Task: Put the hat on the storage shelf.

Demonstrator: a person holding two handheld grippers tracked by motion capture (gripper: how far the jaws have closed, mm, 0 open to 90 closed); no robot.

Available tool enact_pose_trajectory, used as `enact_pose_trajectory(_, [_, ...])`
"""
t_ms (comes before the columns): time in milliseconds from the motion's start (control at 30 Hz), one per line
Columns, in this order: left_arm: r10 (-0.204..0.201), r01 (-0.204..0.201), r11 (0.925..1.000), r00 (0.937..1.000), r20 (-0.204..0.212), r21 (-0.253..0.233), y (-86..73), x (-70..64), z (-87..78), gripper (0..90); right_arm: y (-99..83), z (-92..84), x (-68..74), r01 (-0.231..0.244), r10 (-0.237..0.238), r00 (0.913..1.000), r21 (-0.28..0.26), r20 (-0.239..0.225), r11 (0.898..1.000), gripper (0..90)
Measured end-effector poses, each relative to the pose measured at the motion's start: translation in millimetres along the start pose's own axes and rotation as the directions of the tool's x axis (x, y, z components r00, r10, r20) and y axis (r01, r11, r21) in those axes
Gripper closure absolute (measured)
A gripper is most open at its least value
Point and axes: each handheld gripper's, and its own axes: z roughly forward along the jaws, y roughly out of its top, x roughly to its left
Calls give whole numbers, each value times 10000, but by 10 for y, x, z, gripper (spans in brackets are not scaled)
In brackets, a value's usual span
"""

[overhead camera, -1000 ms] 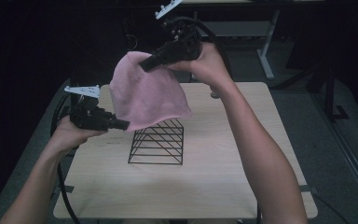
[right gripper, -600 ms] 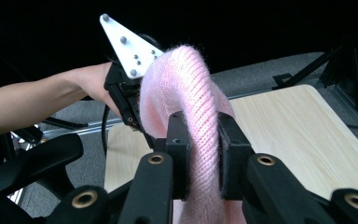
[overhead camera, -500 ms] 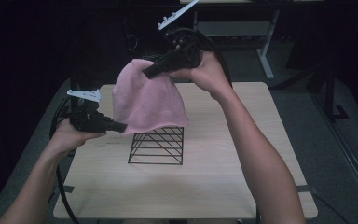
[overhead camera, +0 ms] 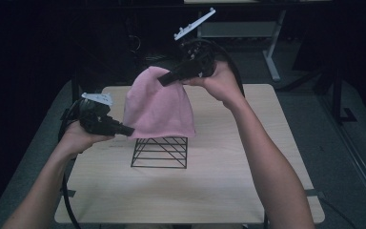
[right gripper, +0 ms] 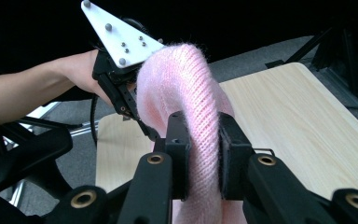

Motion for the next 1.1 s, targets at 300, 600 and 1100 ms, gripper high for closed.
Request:
enact_pose_trajectory(300, [123,-114,9990,9997,-213,432,3,-6,133,822,-204,4,-46,-206,206,9998,-24,-82,9998,766])
enact_pose_trajectory(600, [-77,90,9988,9996,-278,476,-150,35,136,822,-284,128,-33,-247,251,9991,123,-352,9996,762])
enact_pose_trajectory(1100, [-267,317,9960,9978,-603,838,-369,73,222,820,-376,372,30,-111,141,9964,374,-833,9992,754])
